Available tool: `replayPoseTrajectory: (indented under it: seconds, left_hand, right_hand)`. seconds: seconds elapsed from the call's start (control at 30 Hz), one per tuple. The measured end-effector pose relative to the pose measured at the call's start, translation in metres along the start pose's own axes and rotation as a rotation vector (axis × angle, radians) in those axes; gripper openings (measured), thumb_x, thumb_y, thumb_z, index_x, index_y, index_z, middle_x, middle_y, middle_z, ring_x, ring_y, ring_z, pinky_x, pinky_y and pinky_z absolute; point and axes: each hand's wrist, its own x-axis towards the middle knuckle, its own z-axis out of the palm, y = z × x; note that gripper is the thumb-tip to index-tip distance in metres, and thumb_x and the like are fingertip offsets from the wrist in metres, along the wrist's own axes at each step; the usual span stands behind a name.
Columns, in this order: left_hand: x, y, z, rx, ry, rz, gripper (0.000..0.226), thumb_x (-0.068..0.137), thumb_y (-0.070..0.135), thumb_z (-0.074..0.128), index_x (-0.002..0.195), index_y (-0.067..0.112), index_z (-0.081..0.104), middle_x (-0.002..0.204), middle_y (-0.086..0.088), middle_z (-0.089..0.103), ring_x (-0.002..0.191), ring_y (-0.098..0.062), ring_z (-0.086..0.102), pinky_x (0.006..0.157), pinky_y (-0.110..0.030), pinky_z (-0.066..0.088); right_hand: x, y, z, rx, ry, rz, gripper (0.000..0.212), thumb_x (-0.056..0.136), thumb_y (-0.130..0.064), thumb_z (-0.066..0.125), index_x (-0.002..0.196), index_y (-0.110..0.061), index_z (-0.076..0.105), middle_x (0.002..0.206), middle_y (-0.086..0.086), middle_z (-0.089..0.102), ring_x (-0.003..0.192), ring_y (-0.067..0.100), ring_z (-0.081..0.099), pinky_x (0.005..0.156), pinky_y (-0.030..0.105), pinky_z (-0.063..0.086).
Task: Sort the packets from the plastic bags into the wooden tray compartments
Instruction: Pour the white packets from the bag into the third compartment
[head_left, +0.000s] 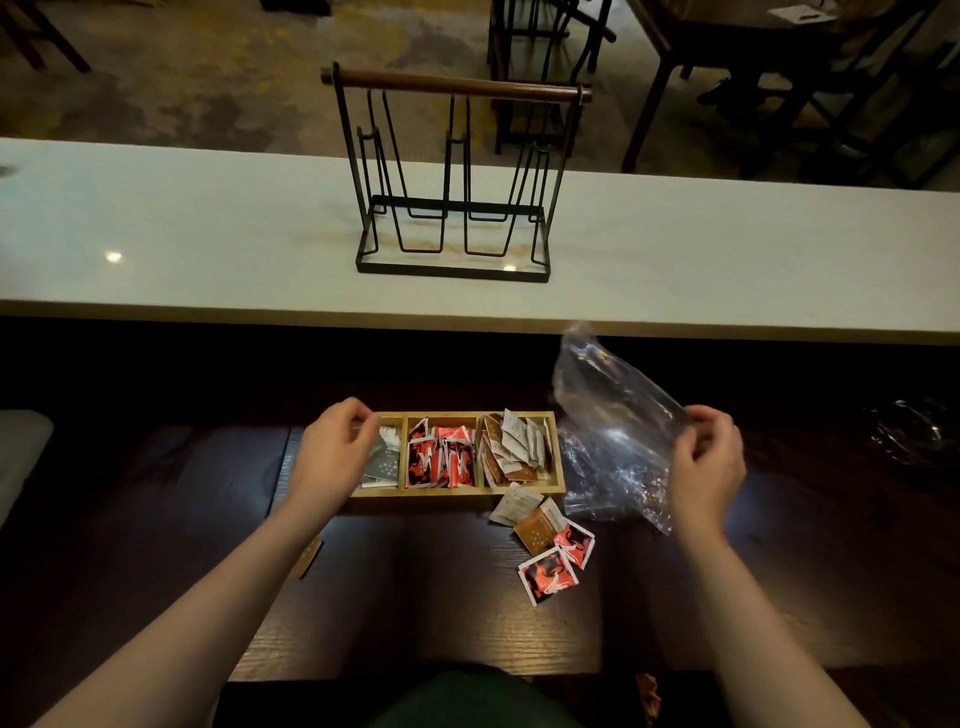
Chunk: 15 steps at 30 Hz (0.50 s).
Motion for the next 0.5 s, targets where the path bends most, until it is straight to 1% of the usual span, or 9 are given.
replayPoseTrajectory:
  seconds: [0.07,0.1,0.2,0.27,0.33,0.37,0.43,0.47,0.5]
  left_hand:
    - [-0.004,-0.021,0.001,0.100,0.045,-0.019,0.016,0.094,0.026,0.050,0.086,0.015,0.058,0.087,-0.003,0.060,0.070,-0.015,0.055,0.054,-0.029,0.037]
    - [-0.008,-0.033,0.001,0.159,0.064,-0.030,0.015,0.094,0.027,0.050,0.086,0.016,0.057,0.089,-0.004,0.059,0.073,-0.017,0.055,0.056,-0.031,0.037]
    - [-0.021,-0.071,0.005,0.383,0.055,-0.114,0.016,0.091,0.027,0.053,0.097,0.012,0.055,0.104,-0.011,0.057,0.093,-0.030,0.054,0.066,-0.039,0.043]
    - [-0.033,-0.094,0.008,0.521,-0.057,-0.209,0.029,0.089,0.029,0.055,0.110,0.009,0.051,0.116,-0.017,0.053,0.105,-0.037,0.050,0.075,-0.046,0.047]
    - [-0.046,-0.113,0.013,0.595,-0.202,-0.313,0.044,0.088,0.034,0.056,0.124,0.012,0.046,0.127,-0.016,0.047,0.115,-0.039,0.046,0.085,-0.050,0.047]
    - [-0.052,-0.122,0.015,0.626,-0.260,-0.337,0.050,0.086,0.036,0.057,0.129,0.014,0.042,0.130,-0.014,0.044,0.117,-0.038,0.044,0.087,-0.051,0.046]
    - [-0.060,-0.137,0.022,0.704,-0.332,-0.317,0.056,0.081,0.034,0.063,0.128,0.015,0.041,0.130,-0.013,0.042,0.115,-0.037,0.045,0.085,-0.050,0.049]
    - [-0.064,-0.140,0.025,0.727,-0.340,-0.285,0.055,0.077,0.029,0.067,0.124,0.011,0.046,0.124,-0.016,0.046,0.108,-0.039,0.048,0.079,-0.050,0.052]
    - [-0.065,-0.143,0.029,0.747,-0.350,-0.237,0.053,0.069,0.022,0.074,0.115,0.005,0.052,0.113,-0.020,0.051,0.097,-0.042,0.052,0.068,-0.050,0.055]
  right_hand:
    - [-0.005,0.011,-0.006,-0.091,0.027,0.015,0.032,0.084,0.002,0.049,0.109,-0.012,0.063,0.099,0.018,0.054,0.081,0.030,0.054,0.074,0.032,0.038]
    - [-0.007,0.015,-0.009,-0.135,0.016,0.035,0.035,0.084,0.002,0.049,0.113,-0.012,0.063,0.102,0.019,0.052,0.080,0.030,0.053,0.075,0.033,0.040]
    - [-0.015,0.029,-0.013,-0.288,-0.079,0.090,0.040,0.085,0.001,0.049,0.120,-0.015,0.060,0.109,0.018,0.046,0.078,0.034,0.055,0.075,0.041,0.047]
    - [-0.020,0.035,-0.013,-0.407,-0.154,0.130,0.039,0.086,-0.002,0.049,0.122,-0.016,0.058,0.108,0.017,0.045,0.076,0.038,0.056,0.073,0.045,0.049]
    - [-0.023,0.037,-0.012,-0.524,-0.223,0.174,0.038,0.088,-0.007,0.049,0.122,-0.018,0.058,0.107,0.017,0.045,0.077,0.041,0.057,0.072,0.046,0.049]
    - [-0.024,0.038,-0.010,-0.572,-0.274,0.195,0.037,0.088,-0.009,0.049,0.122,-0.018,0.058,0.109,0.018,0.047,0.082,0.043,0.058,0.074,0.047,0.048]
    - [-0.024,0.039,-0.006,-0.631,-0.410,0.240,0.038,0.088,-0.014,0.050,0.125,-0.019,0.057,0.119,0.019,0.048,0.097,0.045,0.058,0.083,0.048,0.047]
    - [-0.024,0.039,-0.004,-0.653,-0.471,0.257,0.039,0.089,-0.017,0.050,0.127,-0.019,0.056,0.125,0.020,0.047,0.104,0.045,0.056,0.088,0.049,0.046]
    - [-0.023,0.039,-0.002,-0.672,-0.516,0.267,0.040,0.090,-0.022,0.049,0.129,-0.019,0.055,0.129,0.020,0.046,0.109,0.044,0.055,0.091,0.049,0.045]
